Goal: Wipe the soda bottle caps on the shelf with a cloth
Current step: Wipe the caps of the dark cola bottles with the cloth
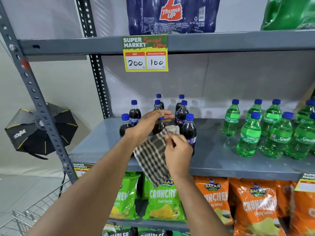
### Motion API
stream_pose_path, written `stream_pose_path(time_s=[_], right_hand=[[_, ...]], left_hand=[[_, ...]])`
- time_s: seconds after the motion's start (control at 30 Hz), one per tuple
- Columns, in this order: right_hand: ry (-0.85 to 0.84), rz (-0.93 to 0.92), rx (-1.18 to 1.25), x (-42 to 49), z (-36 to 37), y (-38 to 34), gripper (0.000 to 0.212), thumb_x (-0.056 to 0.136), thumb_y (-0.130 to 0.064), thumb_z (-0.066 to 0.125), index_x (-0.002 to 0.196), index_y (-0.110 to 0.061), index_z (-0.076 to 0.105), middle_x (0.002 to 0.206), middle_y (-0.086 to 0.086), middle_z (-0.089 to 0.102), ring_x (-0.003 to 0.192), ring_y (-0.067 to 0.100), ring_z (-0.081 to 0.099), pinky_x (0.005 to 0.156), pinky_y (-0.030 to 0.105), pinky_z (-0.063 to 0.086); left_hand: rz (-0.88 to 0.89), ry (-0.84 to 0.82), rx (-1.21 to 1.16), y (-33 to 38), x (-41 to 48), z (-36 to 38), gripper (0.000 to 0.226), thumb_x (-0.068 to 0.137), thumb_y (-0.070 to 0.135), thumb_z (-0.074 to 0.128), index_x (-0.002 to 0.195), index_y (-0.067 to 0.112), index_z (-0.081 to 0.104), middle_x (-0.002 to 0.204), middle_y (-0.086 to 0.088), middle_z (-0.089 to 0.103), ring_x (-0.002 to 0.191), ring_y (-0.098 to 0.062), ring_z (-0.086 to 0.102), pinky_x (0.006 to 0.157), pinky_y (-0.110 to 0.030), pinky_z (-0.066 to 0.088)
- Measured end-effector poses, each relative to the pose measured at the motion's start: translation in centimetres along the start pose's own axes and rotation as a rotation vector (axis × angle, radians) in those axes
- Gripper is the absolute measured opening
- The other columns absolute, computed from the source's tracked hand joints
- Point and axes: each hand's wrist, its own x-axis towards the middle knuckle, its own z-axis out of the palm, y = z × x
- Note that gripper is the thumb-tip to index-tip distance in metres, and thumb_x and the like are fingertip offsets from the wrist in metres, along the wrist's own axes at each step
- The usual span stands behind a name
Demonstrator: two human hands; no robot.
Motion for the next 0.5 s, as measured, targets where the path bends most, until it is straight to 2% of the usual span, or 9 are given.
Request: stream_pose_path(time_s=[0.2, 0.33, 0.5], right_hand=[[-0.119, 0.059, -0.125, -2.8, -0.5, 2.3, 0.019, 0.084, 0.007, 0.071, 0.102, 0.001, 0.076, 0.100, 0.013, 0.075, 0.087, 0.023, 0.072, 0.085, -0.006, 0.035], [-0.169, 0.045, -0.137, -2.8, -1.1, 2.0, 0.020, 0.090, 0.000, 0.068, 0.108, -0.002, 0.075, 0.106, 0.009, 0.074, 0.094, 0.020, 0.070, 0.088, 0.007, 0.044], [-0.069, -0.063, -0.029, -3.2, -2.3, 1.2, 0.019, 0.089, 0.002, 0.071, 0.107, -0.001, 0.076, 0.100, 0.007, 0.073, 0.092, 0.014, 0.070, 0.084, 0.025, 0.056]], left_hand=[[0.022, 0.006, 0.071, -0.1, -0.1, 0.0, 0.041, 0.108, 0.023, 0.028, 0.129, 0.017, 0.063, 0.126, 0.004, 0.073, 0.122, -0.009, 0.064, 0.117, -0.050, 0.036], [0.025, 0.005, 0.044, -0.1, 0.2, -0.1, 0.039, 0.109, 0.021, 0.030, 0.128, 0.014, 0.063, 0.126, 0.000, 0.073, 0.122, -0.013, 0.065, 0.116, -0.049, 0.039], [0.056, 0.051, 0.113, 0.1, 0.3, 0.4, 0.034, 0.107, 0.021, 0.036, 0.126, 0.021, 0.065, 0.122, 0.007, 0.075, 0.120, -0.007, 0.064, 0.119, -0.043, 0.035]])
